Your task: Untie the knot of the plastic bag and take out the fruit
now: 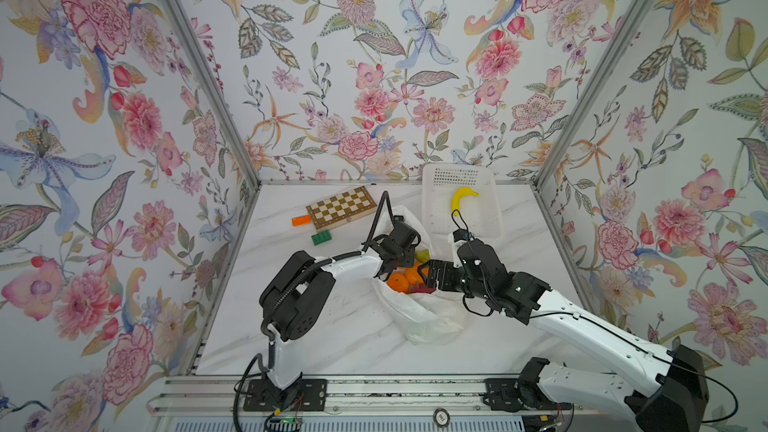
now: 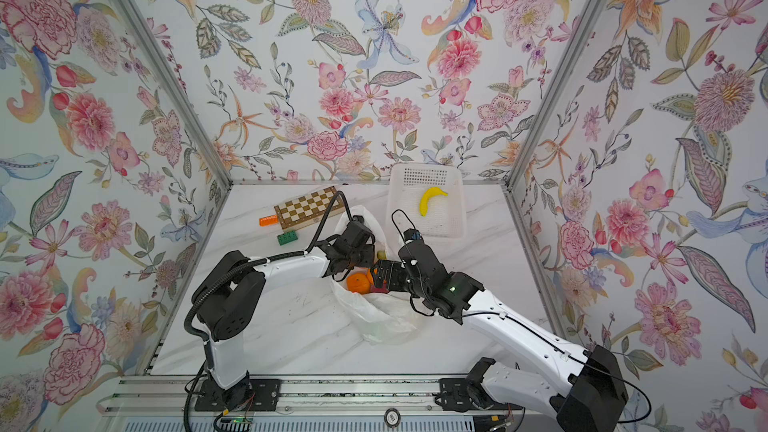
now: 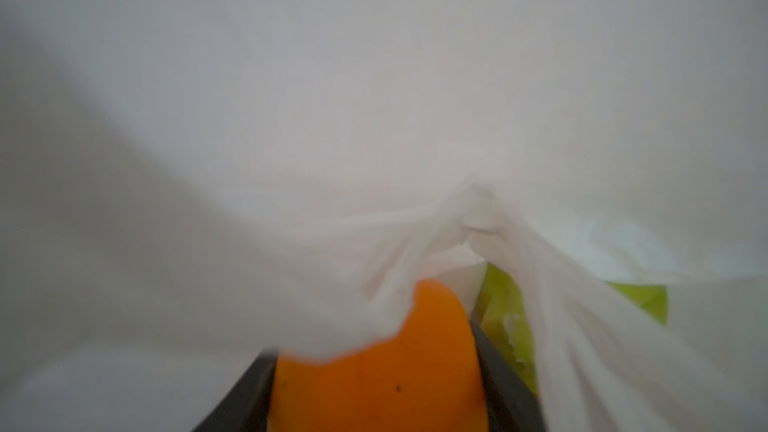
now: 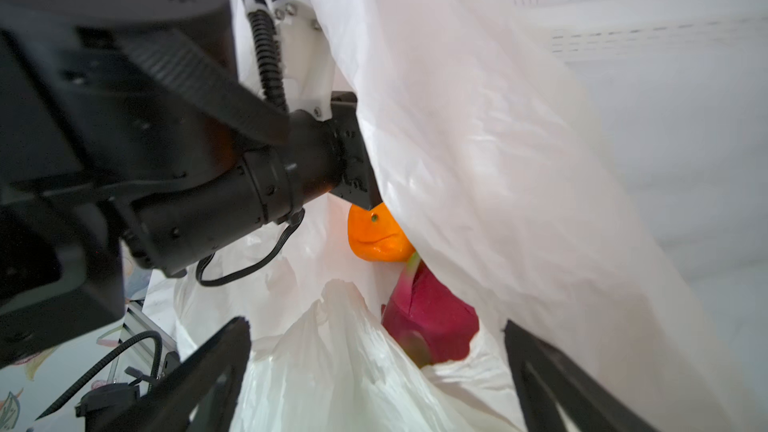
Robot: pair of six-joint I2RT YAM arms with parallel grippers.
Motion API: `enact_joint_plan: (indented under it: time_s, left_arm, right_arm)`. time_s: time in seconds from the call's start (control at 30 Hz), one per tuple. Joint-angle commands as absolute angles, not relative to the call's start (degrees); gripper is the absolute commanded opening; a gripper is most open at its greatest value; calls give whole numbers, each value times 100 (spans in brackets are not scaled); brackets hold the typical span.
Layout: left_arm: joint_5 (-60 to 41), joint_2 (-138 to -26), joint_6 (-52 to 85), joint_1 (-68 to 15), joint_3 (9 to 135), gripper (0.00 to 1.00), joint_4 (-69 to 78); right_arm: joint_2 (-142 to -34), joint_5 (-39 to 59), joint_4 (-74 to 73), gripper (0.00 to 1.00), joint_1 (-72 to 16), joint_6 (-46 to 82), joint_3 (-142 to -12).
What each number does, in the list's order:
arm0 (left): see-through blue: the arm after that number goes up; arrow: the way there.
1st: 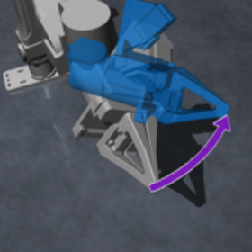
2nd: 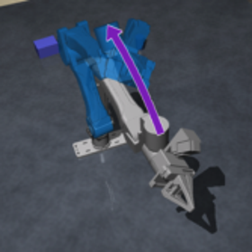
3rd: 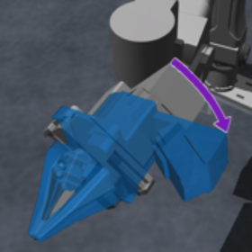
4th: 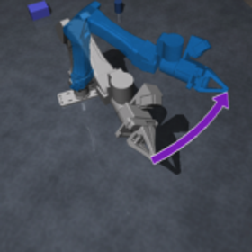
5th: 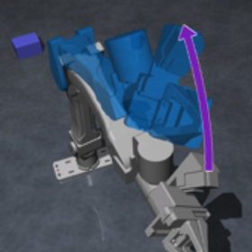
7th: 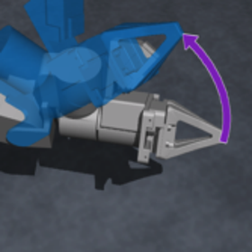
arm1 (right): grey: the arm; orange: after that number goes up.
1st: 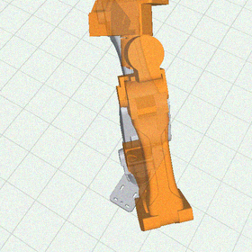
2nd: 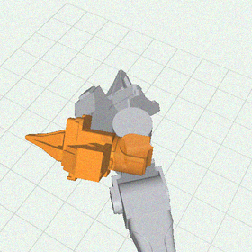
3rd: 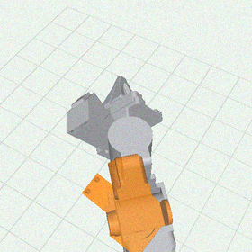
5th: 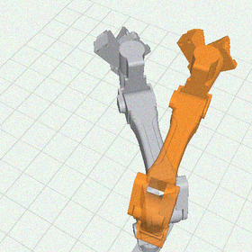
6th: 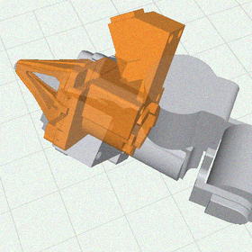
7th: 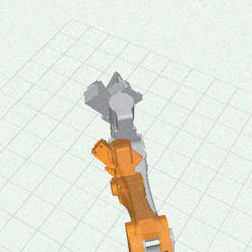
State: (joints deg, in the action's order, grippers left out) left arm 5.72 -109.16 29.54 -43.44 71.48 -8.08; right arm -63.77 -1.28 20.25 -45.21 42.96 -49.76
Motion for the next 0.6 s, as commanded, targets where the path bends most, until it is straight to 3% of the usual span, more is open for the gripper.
enact_joint_plan:
  time_s: [0.0, 0.57]
  left_arm:
    - [202, -10483, 2827, -4341, 6899, 53, -589]
    - [-346, -9057, 1700, -4792, 5564, 51, 678]
  right_arm:
    - [-6532, -10, 1674, 96, -4313, 4267, -4957]
    - [-7427, 828, 835, 95, -3182, 4203, -5097]
